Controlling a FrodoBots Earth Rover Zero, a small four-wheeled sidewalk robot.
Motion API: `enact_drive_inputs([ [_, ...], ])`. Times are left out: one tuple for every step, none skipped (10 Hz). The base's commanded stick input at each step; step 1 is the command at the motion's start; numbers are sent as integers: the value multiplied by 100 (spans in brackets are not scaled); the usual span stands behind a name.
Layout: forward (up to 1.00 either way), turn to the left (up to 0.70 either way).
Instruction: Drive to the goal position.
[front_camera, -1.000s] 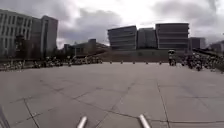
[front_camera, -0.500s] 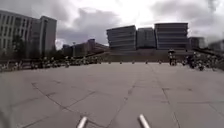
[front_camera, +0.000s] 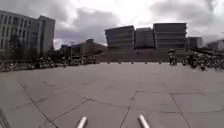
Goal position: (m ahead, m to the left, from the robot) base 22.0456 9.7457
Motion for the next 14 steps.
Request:
enact_drive_inputs([
  [70,0],
  [70,0],
  [70,0],
  [70,0],
  [70,0],
  [70,0],
  [70,0],
  [70,21],
  [70,35],
  [70,35],
  [70,35],
  [70,15],
  [70,0],
  [70,0],
])
